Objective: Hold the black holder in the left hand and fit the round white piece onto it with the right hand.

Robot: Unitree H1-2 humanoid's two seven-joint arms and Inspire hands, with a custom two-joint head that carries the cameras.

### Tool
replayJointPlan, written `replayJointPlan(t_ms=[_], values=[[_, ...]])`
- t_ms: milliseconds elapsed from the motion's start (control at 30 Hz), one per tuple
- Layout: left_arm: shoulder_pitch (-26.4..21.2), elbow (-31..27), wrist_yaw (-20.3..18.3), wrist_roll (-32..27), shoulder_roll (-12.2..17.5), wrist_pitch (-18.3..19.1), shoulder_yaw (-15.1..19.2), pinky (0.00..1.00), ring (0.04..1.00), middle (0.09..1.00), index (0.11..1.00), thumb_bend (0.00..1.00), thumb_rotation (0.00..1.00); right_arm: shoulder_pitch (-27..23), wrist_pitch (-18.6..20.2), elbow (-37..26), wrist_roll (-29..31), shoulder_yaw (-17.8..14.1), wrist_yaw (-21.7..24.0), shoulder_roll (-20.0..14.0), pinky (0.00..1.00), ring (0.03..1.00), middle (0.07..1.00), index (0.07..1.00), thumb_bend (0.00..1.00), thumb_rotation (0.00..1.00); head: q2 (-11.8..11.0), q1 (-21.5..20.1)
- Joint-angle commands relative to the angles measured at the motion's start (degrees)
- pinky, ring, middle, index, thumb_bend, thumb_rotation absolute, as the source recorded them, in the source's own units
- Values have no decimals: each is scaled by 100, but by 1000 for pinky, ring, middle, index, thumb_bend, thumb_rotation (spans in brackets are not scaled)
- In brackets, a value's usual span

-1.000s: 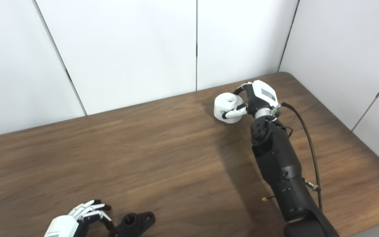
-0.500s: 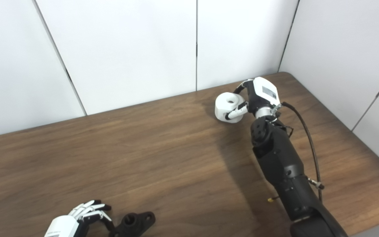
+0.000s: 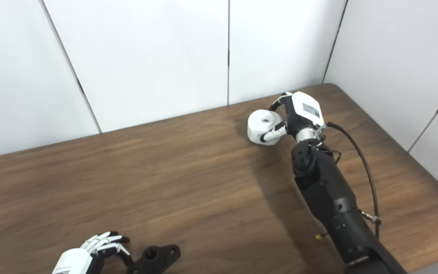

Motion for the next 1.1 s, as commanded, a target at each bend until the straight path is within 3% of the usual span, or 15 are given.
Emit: replayJointPlan(t_ms=[0,133,400,467,633,1067], values=[[252,154,-512,136,38,366,-87,834,846,765,484,519,42,-153,-7,-489,-155,-25,203,-171,892,958,872,487,516,142,34,77],[233,124,-554,216,-38,425,-147,821,839,763,485,519,42,88,16,-1344,-327,-133,916,-82,871,947,876,486,518,139,147,392],[179,206,-554,374,-248,522,-248,829,851,768,485,519,42,570,11,-3026,-634,-56,2221,23,884,936,871,486,518,139,448,957],[159,234,-549,415,-298,548,-288,834,855,770,485,519,42,680,-13,-3300,-626,48,2359,-7,847,930,863,486,518,139,519,1128],[123,284,-583,545,-418,642,-385,851,869,779,485,520,43,940,-14,-3774,-523,101,2653,48,893,938,864,486,518,141,706,1516],[58,251,-630,568,-507,824,-468,870,885,790,484,520,43,1442,-31,-4708,-727,525,3448,512,930,946,859,484,522,138,959,1553]])
